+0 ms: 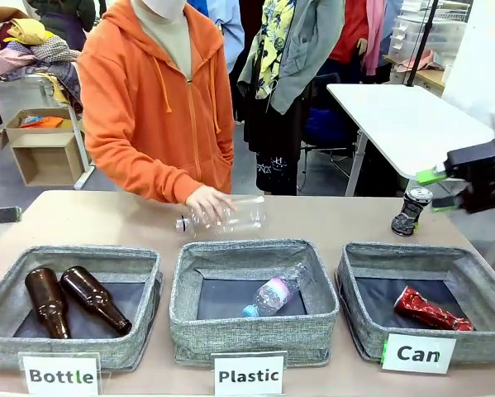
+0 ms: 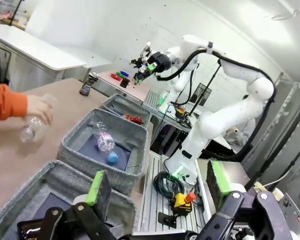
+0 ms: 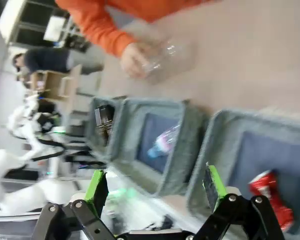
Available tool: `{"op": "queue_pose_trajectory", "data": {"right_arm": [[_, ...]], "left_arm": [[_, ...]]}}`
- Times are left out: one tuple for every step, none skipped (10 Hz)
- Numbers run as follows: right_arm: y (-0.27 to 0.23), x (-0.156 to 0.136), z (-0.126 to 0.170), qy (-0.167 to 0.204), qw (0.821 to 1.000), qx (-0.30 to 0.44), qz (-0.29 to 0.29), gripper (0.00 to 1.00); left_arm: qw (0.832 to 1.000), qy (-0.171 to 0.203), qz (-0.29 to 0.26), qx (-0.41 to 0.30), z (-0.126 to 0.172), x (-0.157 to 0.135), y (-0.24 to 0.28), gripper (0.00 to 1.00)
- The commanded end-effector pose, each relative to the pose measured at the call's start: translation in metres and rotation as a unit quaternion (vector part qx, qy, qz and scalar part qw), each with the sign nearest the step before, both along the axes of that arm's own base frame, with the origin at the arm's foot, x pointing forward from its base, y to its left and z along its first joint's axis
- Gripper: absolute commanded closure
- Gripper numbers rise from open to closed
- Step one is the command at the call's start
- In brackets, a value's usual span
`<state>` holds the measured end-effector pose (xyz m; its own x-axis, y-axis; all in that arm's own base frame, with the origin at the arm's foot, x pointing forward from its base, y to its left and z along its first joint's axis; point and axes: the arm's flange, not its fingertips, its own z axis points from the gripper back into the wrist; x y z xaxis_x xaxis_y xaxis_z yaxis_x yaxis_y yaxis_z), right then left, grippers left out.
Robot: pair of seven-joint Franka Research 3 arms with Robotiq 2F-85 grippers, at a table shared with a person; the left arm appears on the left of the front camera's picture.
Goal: Sort the can waste into the basket.
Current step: Pick up the can waste from the table and place it in the right Fabric basket.
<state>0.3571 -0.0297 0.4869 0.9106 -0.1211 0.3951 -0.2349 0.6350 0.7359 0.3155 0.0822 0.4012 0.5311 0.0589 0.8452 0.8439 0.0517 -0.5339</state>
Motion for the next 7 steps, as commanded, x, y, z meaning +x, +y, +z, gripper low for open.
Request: {"op": "queue_pose_trajectory", "data": {"right_arm": [[-0.015, -0.012, 0.009, -0.226, 0.945, -0.226, -0.071, 0.0], [-0.03, -0.014, 0.009, -0.26, 0.926, -0.266, -0.063, 0.0], [-0.04, -0.015, 0.0, -0.289, 0.915, -0.279, -0.043, 0.0], [-0.047, -0.018, -0.01, -0.3, 0.897, -0.32, -0.06, 0.0], [-0.059, -0.02, -0.019, -0.321, 0.881, -0.341, -0.064, 0.0], [-0.074, -0.02, -0.028, -0.347, 0.873, -0.327, -0.099, 0.0], [-0.07, -0.007, 0.034, -0.272, 0.913, -0.304, -0.018, 0.0]], "left_arm": [[1.0, 0.003, 0.012, -0.007, 0.004, -0.002, -0.006, 0.0], [1.0, 0.003, 0.012, -0.007, 0.004, -0.002, -0.006, 0.0], [1.0, 0.003, 0.012, -0.007, 0.004, -0.002, -0.006, 0.0], [1.0, 0.003, 0.012, -0.007, 0.004, -0.002, -0.006, 0.0], [1.0, 0.003, 0.012, -0.007, 0.004, -0.002, -0.006, 0.0], [1.0, 0.003, 0.012, -0.007, 0.004, -0.002, -0.006, 0.0], [1.0, 0.003, 0.012, -0.007, 0.004, -0.002, -0.006, 0.0]]}}
